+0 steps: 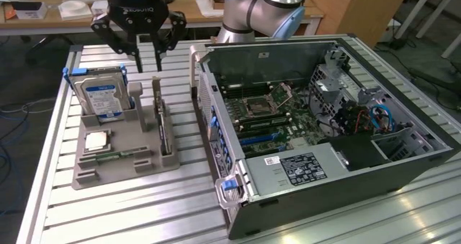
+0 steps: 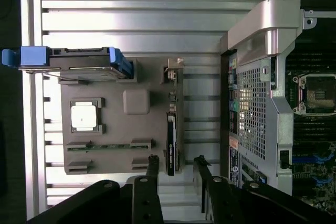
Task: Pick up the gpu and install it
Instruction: 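Pick up the gpu and move the gpu toward the slot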
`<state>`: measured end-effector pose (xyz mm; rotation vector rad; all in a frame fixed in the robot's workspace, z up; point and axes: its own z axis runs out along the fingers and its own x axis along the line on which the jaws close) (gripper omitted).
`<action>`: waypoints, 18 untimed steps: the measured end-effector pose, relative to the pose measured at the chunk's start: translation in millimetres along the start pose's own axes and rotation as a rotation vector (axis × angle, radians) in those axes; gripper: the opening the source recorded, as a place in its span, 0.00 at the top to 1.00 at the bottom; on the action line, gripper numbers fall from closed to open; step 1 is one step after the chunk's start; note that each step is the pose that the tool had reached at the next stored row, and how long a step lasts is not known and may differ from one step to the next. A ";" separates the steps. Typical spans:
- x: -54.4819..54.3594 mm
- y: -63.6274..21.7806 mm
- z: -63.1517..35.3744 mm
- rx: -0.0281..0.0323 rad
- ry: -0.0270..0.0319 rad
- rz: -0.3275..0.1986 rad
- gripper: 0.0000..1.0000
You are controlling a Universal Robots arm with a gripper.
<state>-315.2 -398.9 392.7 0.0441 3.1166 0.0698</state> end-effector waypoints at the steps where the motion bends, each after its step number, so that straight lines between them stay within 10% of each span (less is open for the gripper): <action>1: 0.0 0.0 0.0 0.0000 0.0000 0.000 0.59; 6: 0.2 0.1 1.0 -0.0013 0.0026 -0.058 0.41; 18: 0.7 -1.5 18.3 -0.0051 0.0103 -0.143 0.41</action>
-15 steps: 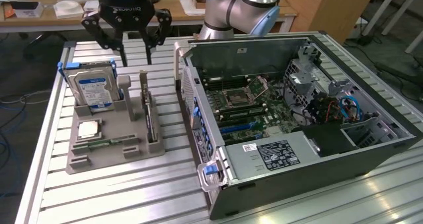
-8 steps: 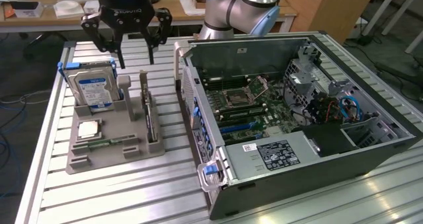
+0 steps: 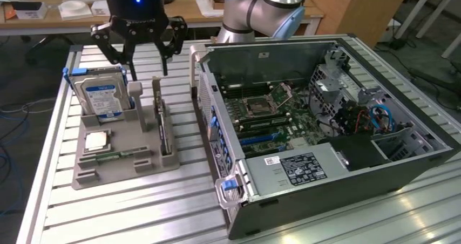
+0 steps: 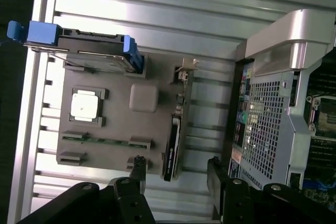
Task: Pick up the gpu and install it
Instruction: 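Pick up the gpu and move the gpu toward the slot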
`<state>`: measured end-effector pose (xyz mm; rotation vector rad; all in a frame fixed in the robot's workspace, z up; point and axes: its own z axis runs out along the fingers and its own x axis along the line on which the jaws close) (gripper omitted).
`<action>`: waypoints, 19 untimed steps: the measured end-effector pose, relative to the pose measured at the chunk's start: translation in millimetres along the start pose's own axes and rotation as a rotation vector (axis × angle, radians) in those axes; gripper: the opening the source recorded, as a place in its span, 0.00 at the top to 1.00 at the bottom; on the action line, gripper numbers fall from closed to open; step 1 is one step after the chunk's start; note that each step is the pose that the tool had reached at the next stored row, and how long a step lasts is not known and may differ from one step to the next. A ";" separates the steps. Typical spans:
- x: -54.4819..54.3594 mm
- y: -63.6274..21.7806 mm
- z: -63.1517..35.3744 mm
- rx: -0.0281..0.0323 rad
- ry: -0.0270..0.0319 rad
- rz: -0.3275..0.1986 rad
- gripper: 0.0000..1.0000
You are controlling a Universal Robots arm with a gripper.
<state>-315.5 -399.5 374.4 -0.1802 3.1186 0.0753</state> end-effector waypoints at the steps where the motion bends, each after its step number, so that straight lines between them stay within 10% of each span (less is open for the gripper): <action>1: 0.1 -0.1 1.8 0.0000 -0.0002 0.000 0.41; 19: 1.2 -2.6 33.2 0.0046 -0.0099 0.088 0.41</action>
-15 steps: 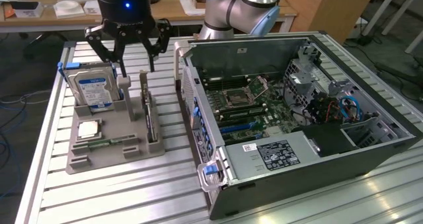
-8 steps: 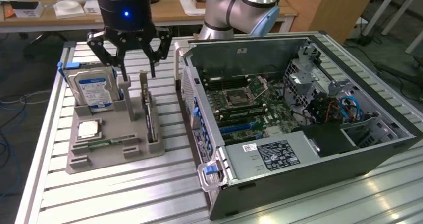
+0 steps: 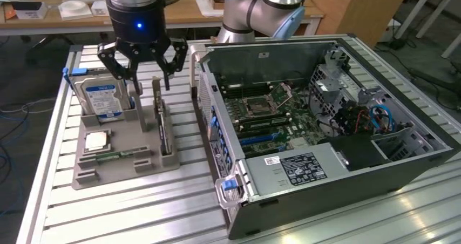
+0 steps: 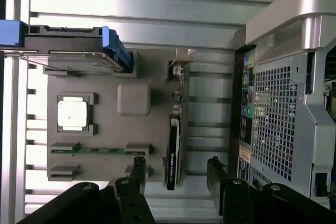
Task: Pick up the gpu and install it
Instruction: 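Pick up the gpu and move the gpu toward the slot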
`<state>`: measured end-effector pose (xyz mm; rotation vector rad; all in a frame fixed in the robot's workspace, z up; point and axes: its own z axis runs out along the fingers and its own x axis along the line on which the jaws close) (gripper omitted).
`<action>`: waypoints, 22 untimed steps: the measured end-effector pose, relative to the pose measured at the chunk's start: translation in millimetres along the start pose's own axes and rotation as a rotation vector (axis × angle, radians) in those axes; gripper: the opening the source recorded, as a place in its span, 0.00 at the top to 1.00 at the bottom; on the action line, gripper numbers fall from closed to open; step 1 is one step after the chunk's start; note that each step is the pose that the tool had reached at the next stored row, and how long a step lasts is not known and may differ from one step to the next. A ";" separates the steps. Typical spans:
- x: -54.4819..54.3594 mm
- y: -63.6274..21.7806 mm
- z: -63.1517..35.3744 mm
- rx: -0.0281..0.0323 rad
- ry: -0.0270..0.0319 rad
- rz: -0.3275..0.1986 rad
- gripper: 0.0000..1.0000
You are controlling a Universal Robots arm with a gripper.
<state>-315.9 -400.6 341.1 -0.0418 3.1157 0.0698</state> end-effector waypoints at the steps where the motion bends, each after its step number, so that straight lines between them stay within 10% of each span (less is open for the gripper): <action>1: 0.2 -0.1 1.8 0.0000 -0.0001 0.000 0.41; 22: 2.8 -2.6 39.9 0.0000 0.0000 0.000 0.41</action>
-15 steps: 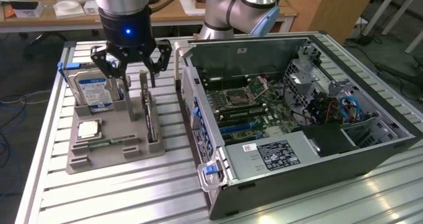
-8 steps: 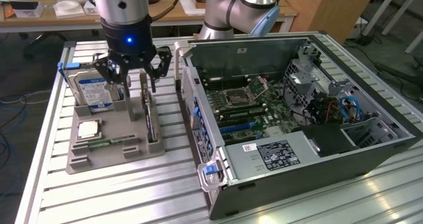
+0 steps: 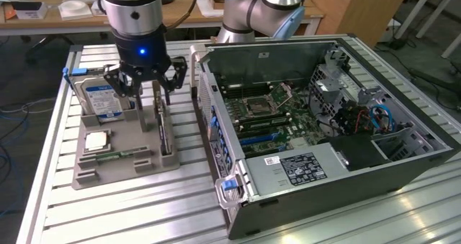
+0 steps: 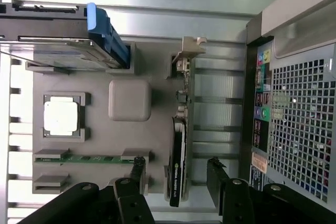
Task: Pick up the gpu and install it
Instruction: 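Pick up the gpu and move the gpu toward the slot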
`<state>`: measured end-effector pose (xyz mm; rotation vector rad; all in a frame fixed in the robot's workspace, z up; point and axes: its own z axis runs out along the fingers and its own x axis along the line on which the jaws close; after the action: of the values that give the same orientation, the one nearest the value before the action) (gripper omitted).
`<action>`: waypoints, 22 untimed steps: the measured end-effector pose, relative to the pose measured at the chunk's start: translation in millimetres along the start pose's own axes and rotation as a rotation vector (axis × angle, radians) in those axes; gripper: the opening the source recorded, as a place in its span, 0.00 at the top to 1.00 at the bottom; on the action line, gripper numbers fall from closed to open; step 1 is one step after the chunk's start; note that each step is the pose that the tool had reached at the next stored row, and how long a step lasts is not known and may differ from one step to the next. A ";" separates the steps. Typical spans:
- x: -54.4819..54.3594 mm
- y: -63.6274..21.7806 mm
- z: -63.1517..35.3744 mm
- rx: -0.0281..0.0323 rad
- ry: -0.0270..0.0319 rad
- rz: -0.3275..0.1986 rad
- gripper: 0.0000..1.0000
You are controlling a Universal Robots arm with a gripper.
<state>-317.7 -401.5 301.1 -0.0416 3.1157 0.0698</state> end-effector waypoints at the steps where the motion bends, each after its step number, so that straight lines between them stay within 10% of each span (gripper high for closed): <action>1: 0.0 -0.1 1.8 0.0000 -0.0001 0.000 0.41; 22: 2.3 -2.2 39.9 0.0000 -0.0001 0.000 0.41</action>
<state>-319.0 -401.9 261.1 -0.0418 3.1156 0.0698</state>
